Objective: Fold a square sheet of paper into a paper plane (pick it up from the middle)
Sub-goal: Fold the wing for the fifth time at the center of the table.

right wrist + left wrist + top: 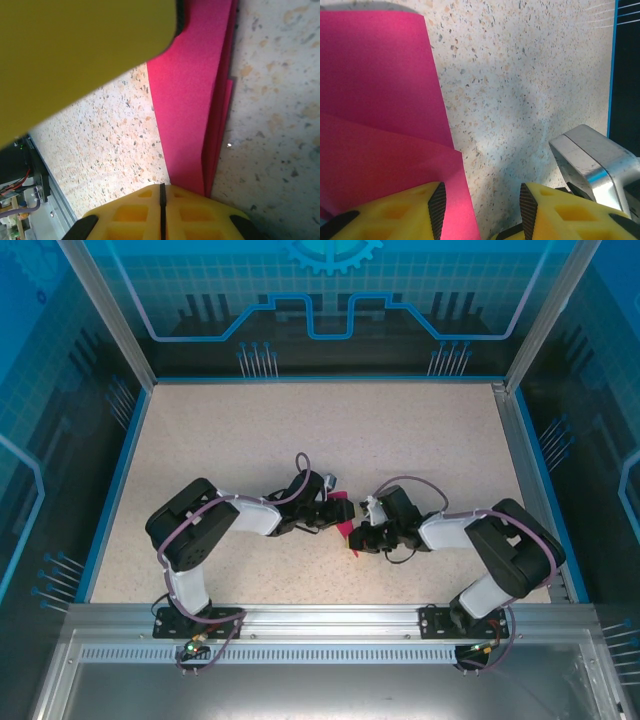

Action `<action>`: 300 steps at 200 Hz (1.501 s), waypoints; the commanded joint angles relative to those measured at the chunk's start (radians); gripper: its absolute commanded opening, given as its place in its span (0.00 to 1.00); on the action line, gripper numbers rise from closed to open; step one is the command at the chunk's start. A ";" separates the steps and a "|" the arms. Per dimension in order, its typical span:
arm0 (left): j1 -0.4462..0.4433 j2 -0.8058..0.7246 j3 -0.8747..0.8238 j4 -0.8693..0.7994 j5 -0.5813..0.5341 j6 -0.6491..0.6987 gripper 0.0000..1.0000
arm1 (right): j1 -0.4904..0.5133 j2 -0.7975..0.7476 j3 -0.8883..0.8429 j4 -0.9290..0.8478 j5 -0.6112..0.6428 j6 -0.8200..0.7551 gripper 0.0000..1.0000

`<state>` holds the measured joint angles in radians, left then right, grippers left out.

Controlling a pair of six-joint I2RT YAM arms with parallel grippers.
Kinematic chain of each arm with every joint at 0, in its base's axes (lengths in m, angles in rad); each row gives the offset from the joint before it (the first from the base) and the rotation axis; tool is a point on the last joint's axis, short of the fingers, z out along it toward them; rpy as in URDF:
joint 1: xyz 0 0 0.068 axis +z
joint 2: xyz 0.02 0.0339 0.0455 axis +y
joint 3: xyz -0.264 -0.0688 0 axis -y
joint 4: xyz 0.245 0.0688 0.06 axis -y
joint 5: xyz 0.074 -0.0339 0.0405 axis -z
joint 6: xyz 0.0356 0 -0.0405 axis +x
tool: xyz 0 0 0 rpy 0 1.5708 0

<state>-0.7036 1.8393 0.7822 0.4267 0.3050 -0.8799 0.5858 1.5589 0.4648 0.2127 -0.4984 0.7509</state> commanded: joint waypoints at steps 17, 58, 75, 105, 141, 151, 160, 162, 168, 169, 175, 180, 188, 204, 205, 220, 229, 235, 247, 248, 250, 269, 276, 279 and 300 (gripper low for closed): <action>-0.001 0.075 0.003 -0.082 -0.024 0.042 0.47 | -0.003 -0.037 -0.080 -0.093 0.002 -0.012 0.10; 0.001 0.072 0.005 -0.090 -0.027 0.040 0.47 | 0.002 -0.117 -0.153 -0.134 0.032 0.002 0.11; 0.000 0.072 0.005 -0.083 -0.026 0.038 0.47 | 0.000 -0.119 -0.168 -0.163 0.053 -0.005 0.11; 0.000 0.075 0.009 -0.082 -0.018 0.036 0.47 | 0.002 -0.100 -0.149 -0.206 0.066 -0.020 0.11; 0.000 0.069 0.002 -0.087 -0.023 0.042 0.47 | 0.003 -0.194 -0.090 -0.238 0.070 -0.005 0.10; 0.001 0.071 0.003 -0.087 -0.021 0.043 0.47 | 0.005 -0.229 -0.067 -0.230 0.069 0.007 0.10; -0.001 0.074 0.006 -0.089 -0.021 0.044 0.47 | 0.008 -0.260 -0.043 -0.228 0.070 0.014 0.11; 0.000 0.074 0.007 -0.088 -0.020 0.042 0.47 | 0.008 -0.266 -0.038 -0.229 0.071 0.015 0.11; -0.001 0.075 0.007 -0.087 -0.019 0.044 0.47 | 0.007 -0.282 -0.021 -0.229 0.075 0.018 0.11; -0.001 0.075 0.008 -0.087 -0.019 0.042 0.47 | 0.007 -0.285 -0.019 -0.228 0.076 0.019 0.11; 0.000 0.075 0.008 -0.087 -0.020 0.040 0.47 | 0.007 -0.295 -0.004 -0.226 0.083 0.023 0.12; -0.001 0.075 0.008 -0.088 -0.019 0.039 0.47 | 0.007 -0.299 0.006 -0.218 0.086 0.035 0.12; -0.001 0.076 0.010 -0.085 -0.018 0.039 0.47 | 0.008 -0.287 0.015 -0.186 0.081 0.055 0.12; 0.000 0.078 0.012 -0.087 -0.014 0.039 0.47 | 0.009 -0.229 0.033 -0.114 0.043 0.082 0.12; 0.000 0.078 0.013 -0.088 -0.014 0.039 0.47 | 0.009 -0.225 0.036 -0.112 0.041 0.084 0.12; 0.000 0.078 0.015 -0.086 -0.012 0.034 0.47 | 0.011 -0.165 0.059 -0.095 0.052 0.094 0.12; 0.000 0.078 0.015 -0.085 -0.012 0.033 0.47 | 0.011 -0.124 0.058 -0.053 0.051 0.110 0.12; 0.000 0.078 0.016 -0.083 -0.011 0.031 0.47 | 0.010 -0.099 0.059 -0.031 0.051 0.121 0.12; -0.002 0.078 0.016 -0.082 -0.009 0.029 0.47 | 0.012 -0.055 0.060 0.002 0.053 0.136 0.12; -0.001 0.078 0.017 -0.083 -0.009 0.029 0.47 | 0.012 -0.051 0.060 0.004 0.053 0.136 0.12; 0.000 0.078 0.016 -0.082 -0.009 0.027 0.47 | 0.012 -0.044 0.060 0.007 0.055 0.137 0.12; -0.001 0.077 0.014 -0.079 -0.008 0.026 0.47 | 0.010 0.004 0.055 0.005 0.088 0.143 0.13; -0.001 0.075 0.013 -0.079 -0.011 0.025 0.47 | 0.011 0.018 0.051 -0.012 0.102 0.140 0.13; 0.001 0.074 0.012 -0.080 -0.013 0.024 0.47 | 0.011 0.021 0.048 -0.024 0.111 0.138 0.13; 0.000 0.074 0.010 -0.078 -0.020 0.021 0.47 | 0.012 0.025 0.021 -0.090 0.149 0.124 0.12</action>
<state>-0.7010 1.8416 0.7959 0.4007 0.3122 -0.8803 0.5892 1.5703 0.5152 0.1833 -0.4103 0.8757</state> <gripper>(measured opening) 0.468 0.125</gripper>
